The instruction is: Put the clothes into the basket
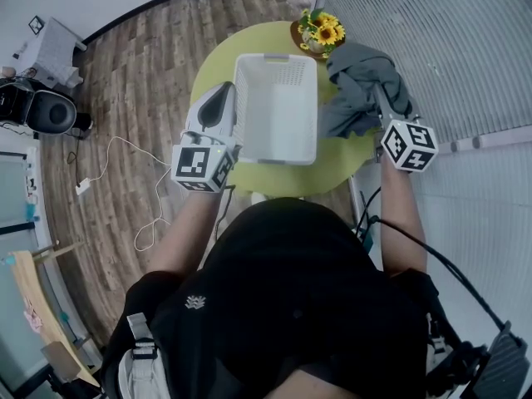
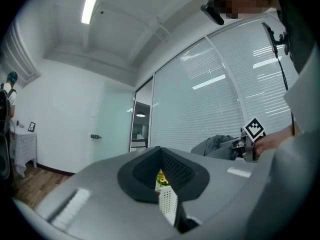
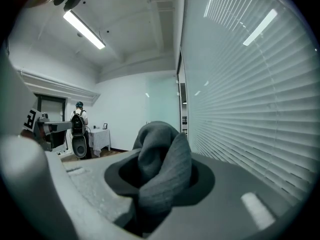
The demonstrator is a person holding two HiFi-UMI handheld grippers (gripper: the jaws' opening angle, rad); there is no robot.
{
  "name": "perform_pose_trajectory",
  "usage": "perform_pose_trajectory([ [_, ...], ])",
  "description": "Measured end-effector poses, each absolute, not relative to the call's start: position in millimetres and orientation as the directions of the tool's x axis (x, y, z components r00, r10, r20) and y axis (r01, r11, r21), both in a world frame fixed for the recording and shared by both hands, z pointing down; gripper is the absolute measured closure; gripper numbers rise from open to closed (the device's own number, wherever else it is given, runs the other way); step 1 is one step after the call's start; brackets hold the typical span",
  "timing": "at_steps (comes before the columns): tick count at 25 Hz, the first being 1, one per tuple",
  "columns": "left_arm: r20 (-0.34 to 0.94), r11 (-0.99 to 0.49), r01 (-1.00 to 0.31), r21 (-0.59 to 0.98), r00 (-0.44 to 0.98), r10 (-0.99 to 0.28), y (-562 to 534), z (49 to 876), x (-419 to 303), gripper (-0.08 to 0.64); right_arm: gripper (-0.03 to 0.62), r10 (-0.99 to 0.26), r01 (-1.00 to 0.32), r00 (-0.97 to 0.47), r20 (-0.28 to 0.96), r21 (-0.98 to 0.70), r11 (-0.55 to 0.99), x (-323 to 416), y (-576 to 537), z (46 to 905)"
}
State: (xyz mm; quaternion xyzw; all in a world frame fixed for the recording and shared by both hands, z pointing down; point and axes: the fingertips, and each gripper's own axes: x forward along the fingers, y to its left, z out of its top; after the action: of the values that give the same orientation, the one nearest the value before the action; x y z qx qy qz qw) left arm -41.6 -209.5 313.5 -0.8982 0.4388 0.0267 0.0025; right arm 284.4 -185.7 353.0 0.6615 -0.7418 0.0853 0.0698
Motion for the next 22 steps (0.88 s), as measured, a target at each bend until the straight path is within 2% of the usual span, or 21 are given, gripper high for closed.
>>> perform_pose_trajectory([
  [22, -0.100, -0.552, -0.833, 0.027, 0.547, -0.831, -204, 299, -64, 0.554, 0.460, -0.953, -0.965, -0.260, 0.157, -0.025, 0.259, 229, -215, 317],
])
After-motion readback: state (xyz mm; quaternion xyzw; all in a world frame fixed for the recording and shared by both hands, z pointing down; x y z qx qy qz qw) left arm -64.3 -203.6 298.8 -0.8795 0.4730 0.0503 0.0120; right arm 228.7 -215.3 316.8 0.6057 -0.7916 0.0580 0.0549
